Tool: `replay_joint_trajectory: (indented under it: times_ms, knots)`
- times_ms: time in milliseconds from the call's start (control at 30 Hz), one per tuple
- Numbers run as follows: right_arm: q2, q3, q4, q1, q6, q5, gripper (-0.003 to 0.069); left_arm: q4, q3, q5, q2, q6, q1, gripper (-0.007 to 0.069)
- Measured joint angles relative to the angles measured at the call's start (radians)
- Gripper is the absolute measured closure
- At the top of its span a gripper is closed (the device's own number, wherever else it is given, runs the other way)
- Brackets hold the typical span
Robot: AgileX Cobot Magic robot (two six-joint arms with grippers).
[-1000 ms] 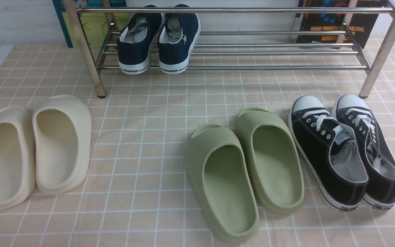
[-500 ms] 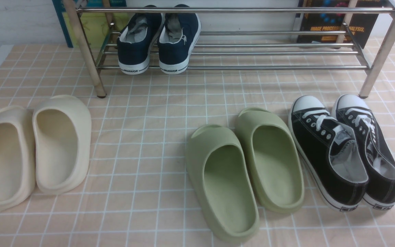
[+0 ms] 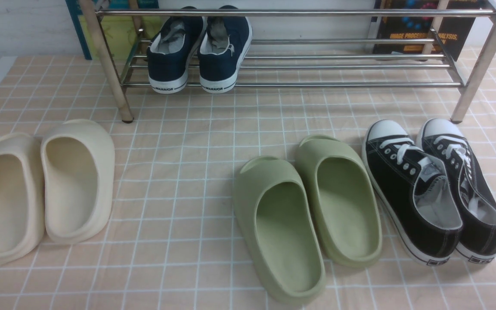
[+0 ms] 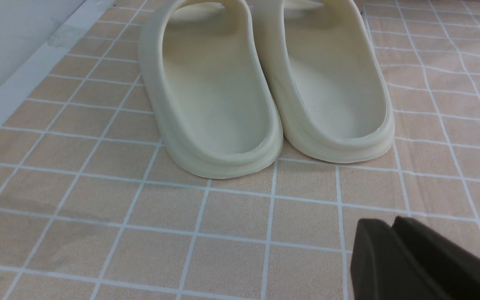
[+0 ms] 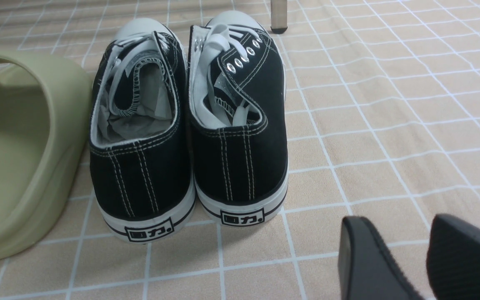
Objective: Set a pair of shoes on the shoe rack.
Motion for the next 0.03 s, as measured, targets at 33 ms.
replay_joint_trajectory:
  times_ms: [33]
  knots:
    - [0.000, 0.000, 0.000, 0.000, 0.000, 0.000, 0.0419, 0.000, 0.000, 0.000, 0.000, 0.000, 0.000, 0.0552]
